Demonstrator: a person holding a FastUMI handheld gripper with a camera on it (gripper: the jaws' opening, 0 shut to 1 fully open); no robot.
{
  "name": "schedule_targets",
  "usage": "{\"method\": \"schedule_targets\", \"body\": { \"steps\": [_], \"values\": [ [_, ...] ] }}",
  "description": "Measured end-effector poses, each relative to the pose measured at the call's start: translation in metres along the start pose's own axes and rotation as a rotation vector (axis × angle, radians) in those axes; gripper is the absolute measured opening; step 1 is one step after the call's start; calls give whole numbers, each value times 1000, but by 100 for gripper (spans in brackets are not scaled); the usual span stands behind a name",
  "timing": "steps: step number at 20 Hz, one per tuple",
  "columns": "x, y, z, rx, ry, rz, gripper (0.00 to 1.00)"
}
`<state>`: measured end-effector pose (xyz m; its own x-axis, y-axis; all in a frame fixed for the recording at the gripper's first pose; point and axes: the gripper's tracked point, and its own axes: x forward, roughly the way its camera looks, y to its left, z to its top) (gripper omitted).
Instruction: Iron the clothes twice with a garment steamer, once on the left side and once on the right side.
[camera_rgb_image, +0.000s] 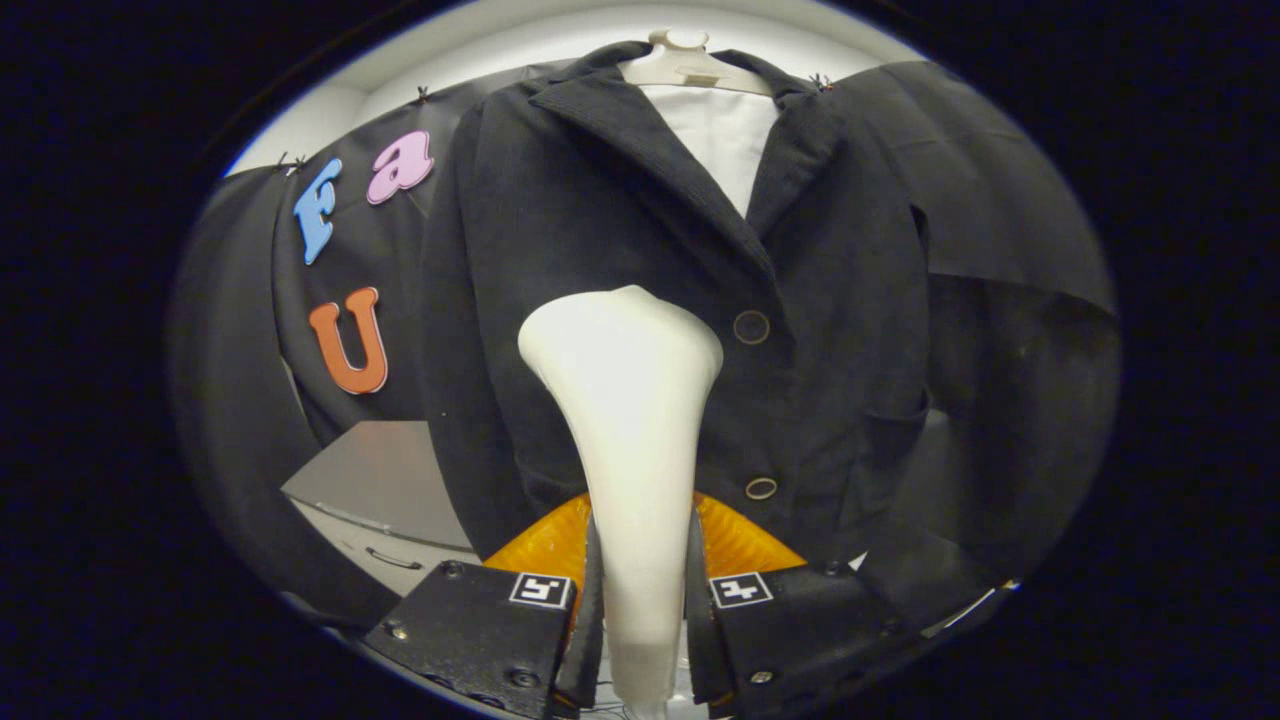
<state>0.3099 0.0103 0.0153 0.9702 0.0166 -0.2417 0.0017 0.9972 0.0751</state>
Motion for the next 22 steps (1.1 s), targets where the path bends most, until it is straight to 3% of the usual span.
{"method": "schedule_targets", "body": {
  "steps": [22],
  "values": [
    [23,-21,-123,-31,112,5,37]
  ]
}}
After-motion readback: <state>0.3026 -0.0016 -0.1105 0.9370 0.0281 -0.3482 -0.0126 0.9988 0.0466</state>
